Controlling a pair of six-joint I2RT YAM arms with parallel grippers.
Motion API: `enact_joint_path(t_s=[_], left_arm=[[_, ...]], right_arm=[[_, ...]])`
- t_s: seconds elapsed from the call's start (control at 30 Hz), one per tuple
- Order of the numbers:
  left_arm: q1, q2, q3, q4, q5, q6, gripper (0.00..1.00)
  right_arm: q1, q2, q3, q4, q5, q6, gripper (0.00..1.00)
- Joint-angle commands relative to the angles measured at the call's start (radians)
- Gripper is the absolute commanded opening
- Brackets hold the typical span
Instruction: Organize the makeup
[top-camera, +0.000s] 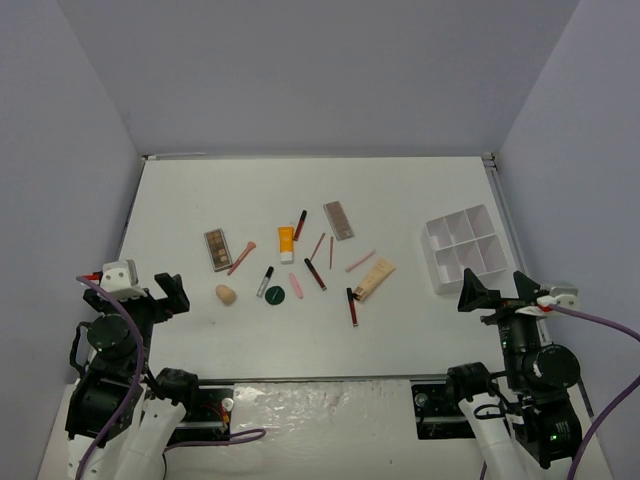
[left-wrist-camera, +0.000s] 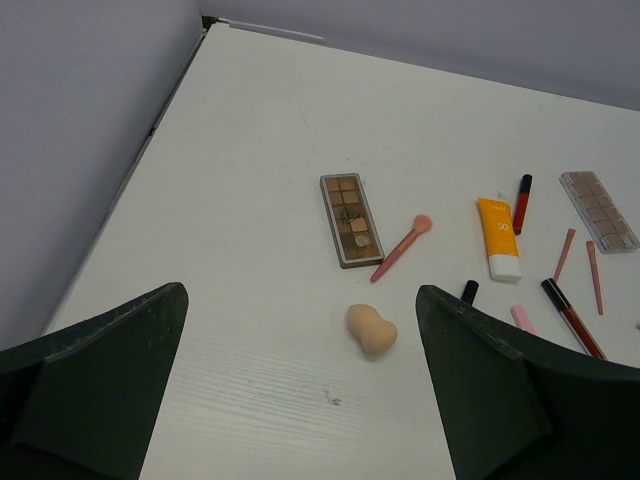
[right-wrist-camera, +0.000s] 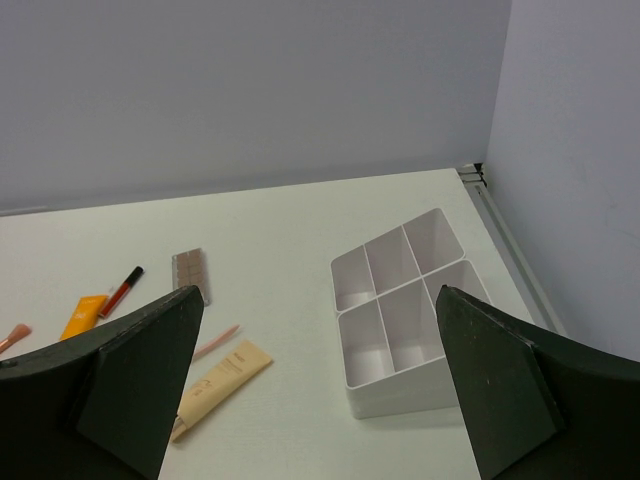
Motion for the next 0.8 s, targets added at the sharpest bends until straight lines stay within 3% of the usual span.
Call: enact_joint_path(t_s=[0.0,0.27,0.57,0.77], left_arm=[[0.008,0.038,0.012,0.067,0.019,-0.004,0.97],[0.008,0.034,0.014,0.063,0.027,-0.008,0.97],[0.007,0.062,0.035,0.044,0.04,-0.011,0.97],[0.006,0.241,0.163,-0.032,0.145,-0.015,0.97]], right_arm=[[0.005,0.091,0.055,0.08,0.001,0.028,1.0],[0.005,0.225,0.105,0.045,-0.015,0.061,1.0],[0.005,0.156,0.052,0.053,-0.01,0.06,1.0],[0.005,0.127,0.031,0.068,-0.016,0.071,1.0]])
